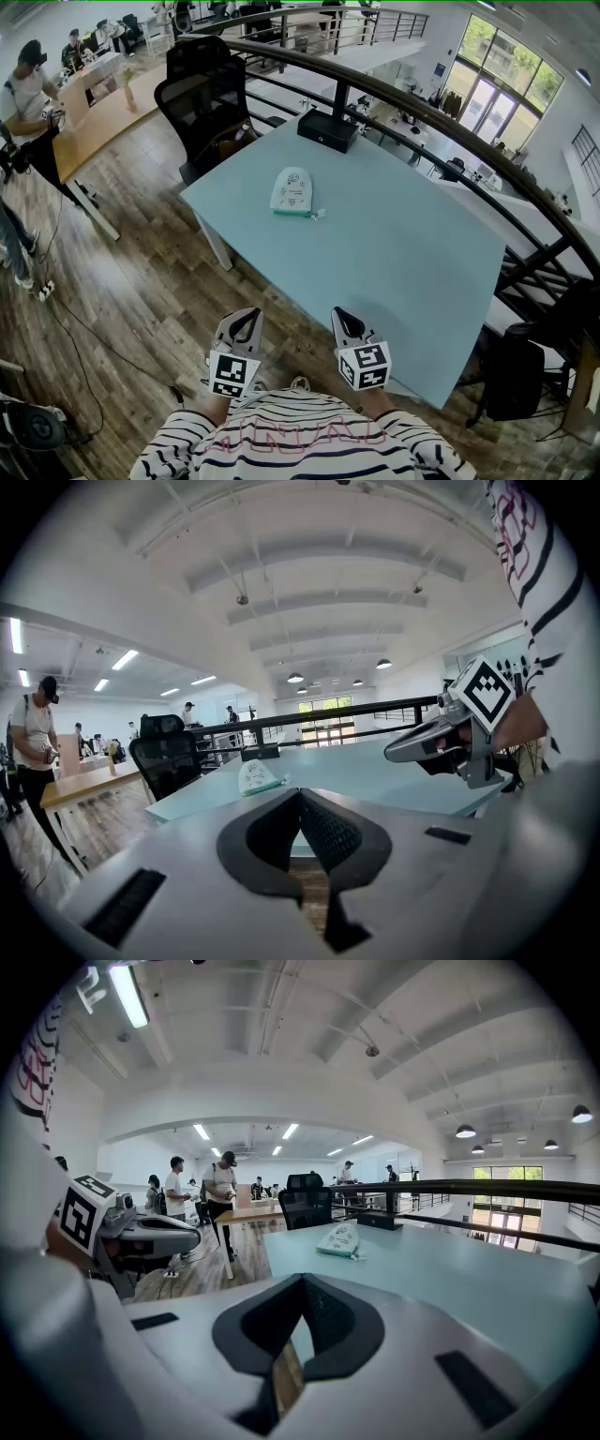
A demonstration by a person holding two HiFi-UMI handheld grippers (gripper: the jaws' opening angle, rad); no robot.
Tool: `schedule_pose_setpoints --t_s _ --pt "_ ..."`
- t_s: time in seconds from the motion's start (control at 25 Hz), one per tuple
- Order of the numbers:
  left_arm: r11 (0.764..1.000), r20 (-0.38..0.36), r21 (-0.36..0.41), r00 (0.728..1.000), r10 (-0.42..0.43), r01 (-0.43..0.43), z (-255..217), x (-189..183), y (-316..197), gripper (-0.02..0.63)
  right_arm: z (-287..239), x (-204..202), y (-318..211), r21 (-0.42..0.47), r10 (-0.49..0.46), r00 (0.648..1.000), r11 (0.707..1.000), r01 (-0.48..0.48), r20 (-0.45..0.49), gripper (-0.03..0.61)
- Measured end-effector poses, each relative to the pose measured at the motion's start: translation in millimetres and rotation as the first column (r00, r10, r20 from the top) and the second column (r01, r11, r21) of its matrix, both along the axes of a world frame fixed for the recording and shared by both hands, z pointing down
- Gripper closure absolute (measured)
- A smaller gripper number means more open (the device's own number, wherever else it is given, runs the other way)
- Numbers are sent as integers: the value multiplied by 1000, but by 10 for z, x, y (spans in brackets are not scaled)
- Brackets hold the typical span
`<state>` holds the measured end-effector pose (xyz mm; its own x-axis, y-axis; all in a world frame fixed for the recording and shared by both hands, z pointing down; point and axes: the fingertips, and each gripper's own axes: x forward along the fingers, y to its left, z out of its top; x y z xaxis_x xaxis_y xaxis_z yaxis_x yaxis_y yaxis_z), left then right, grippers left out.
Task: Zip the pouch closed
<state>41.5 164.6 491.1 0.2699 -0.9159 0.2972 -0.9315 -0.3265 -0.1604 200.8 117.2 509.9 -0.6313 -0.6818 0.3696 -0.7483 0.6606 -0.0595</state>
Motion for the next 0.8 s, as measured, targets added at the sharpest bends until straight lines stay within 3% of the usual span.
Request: schedule_pose_setpoints --t_s 0.24,0.36,0.48,0.56,0.8 --pt "1000 -22 1 1000 15 -15 1 53 -23 588 -43 23 -60 -34 23 991 999 -19 130 549" --pt "999 -61 -18 998 29 -30 49 123 -78 567 -9 36 -122 -43 19 991 999 -13 133 546" --pt "998 -73 -52 996 43 -47 136 243 -133 468 53 91 -175 -63 11 990 998 -2 140 528" --pt "996 -72 -68 996 45 -50 189 315 -162 465 107 127 -207 -81 1 990 997 10 138 483" --pt "995 -77 -90 997 29 -36 273 308 -284 465 226 164 -333 -106 -16 993 994 29 115 483"
